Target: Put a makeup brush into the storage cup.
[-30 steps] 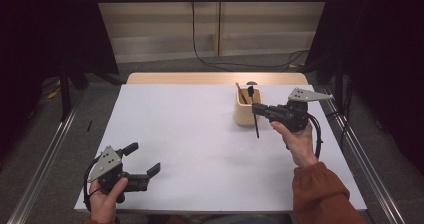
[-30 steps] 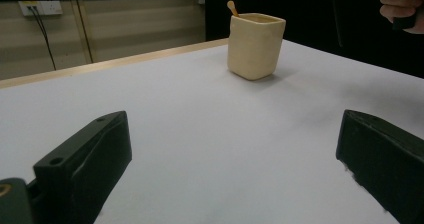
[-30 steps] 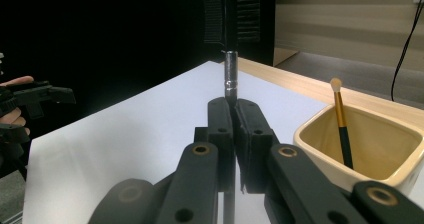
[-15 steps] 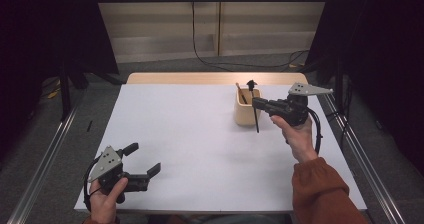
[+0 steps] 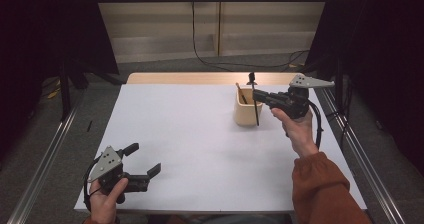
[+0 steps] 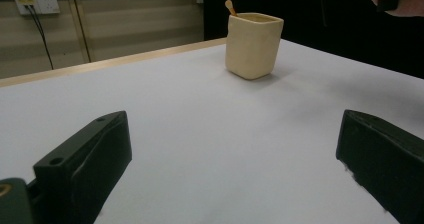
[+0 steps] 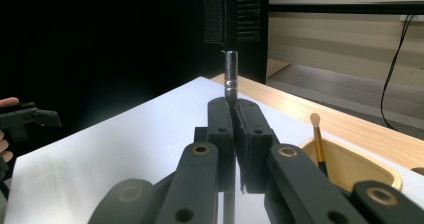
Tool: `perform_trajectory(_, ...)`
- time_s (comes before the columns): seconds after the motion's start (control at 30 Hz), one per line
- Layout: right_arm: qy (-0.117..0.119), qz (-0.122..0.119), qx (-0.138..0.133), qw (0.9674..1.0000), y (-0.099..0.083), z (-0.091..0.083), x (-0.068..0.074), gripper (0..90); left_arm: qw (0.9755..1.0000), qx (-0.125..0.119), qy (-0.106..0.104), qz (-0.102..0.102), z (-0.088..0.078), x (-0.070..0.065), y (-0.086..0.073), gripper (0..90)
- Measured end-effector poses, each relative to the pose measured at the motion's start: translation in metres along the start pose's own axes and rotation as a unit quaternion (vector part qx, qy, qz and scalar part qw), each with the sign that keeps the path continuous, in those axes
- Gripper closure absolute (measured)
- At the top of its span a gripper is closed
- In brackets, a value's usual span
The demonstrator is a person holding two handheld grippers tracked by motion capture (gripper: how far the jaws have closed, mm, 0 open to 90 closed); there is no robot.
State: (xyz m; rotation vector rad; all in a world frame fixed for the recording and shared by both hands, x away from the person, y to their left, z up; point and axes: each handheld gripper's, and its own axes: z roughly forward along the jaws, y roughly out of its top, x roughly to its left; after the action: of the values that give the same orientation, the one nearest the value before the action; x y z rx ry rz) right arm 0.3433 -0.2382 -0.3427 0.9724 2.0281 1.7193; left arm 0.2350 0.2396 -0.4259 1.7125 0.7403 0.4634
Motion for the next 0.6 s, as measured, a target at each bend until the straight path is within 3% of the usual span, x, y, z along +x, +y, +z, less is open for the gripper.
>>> perform_trajectory(0.6,-0.005,-0.003,-0.006,1.0,0.017,0.013,-0.01,86.0,1.0,0.0,-0.001,0.001,0.0,0.0,0.0,1.2)
